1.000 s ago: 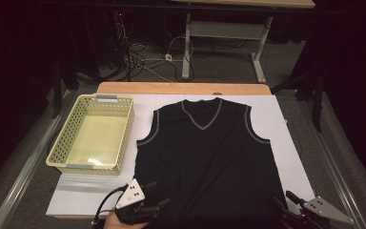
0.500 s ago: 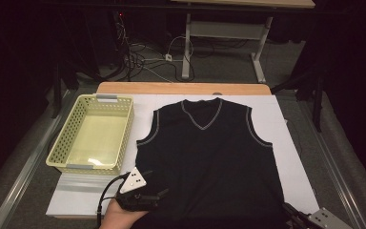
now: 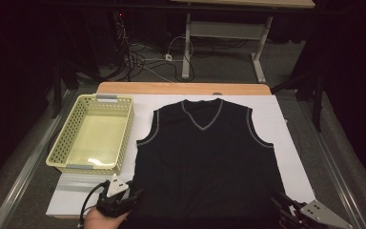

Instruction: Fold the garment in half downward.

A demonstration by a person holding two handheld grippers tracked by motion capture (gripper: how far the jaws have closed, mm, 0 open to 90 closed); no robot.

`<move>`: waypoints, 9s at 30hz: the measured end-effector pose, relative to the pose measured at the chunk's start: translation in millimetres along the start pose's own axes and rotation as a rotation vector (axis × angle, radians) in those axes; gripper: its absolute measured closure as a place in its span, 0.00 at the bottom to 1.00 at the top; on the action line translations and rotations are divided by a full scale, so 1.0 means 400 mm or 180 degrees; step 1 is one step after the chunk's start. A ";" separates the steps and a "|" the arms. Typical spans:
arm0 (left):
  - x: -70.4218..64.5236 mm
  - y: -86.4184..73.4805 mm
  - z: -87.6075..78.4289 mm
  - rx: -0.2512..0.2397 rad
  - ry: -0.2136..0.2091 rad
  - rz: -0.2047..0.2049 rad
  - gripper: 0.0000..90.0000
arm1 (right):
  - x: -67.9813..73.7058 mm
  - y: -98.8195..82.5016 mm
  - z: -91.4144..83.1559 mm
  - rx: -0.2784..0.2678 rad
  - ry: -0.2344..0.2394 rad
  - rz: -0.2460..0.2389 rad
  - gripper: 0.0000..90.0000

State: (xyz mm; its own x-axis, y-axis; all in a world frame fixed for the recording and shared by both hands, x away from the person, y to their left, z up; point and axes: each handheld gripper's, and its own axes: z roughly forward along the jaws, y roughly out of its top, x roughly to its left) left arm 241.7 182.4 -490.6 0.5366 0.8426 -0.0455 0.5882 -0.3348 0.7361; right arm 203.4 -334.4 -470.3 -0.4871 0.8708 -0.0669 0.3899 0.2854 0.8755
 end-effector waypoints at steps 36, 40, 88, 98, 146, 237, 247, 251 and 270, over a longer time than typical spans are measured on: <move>0.021 -0.012 -0.038 -0.0167 -0.0275 0.0087 0.53 | -0.076 -0.044 0.023 0.0313 -0.0168 0.0349 0.89; 0.023 -0.012 -0.035 -0.0148 -0.0304 0.0098 0.51 | -0.069 -0.042 0.008 0.0350 -0.0161 0.0255 0.97; -0.036 0.088 -0.013 -0.0534 -0.0803 0.0099 0.00 | -0.041 0.060 0.024 -0.0302 -0.0016 0.0264 0.00; -0.038 0.144 0.030 -0.0516 -0.0872 0.0161 0.00 | -0.061 0.103 0.070 -0.0264 -0.0025 0.0216 0.00; 0.033 0.344 0.250 -0.0292 -0.0547 0.0023 0.00 | -0.131 0.215 0.338 -0.0075 0.0035 0.0246 0.10; 0.134 0.437 0.288 -0.0056 -0.0089 -0.0049 0.88 | -0.227 0.330 0.466 0.0315 -0.0157 0.0189 0.90; 0.100 0.419 0.184 -0.0198 -0.0143 0.0096 0.88 | -0.198 0.345 0.363 0.0072 -0.0122 0.0114 0.90; 0.085 0.398 0.149 -0.0246 -0.0183 0.0138 0.88 | -0.182 0.336 0.321 -0.0003 -0.0095 0.0091 0.90; 0.006 0.243 0.063 -0.0207 -0.0512 0.0448 0.88 | -0.099 0.208 0.187 -0.0020 0.0065 -0.0009 0.90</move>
State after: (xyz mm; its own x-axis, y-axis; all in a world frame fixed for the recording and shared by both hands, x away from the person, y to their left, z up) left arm 315.3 141.0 -436.4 0.7033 0.7096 -0.0426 0.4632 -0.4120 0.7846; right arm 313.7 -315.3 -430.7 -0.5042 0.8615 -0.0597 0.3836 0.2854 0.8783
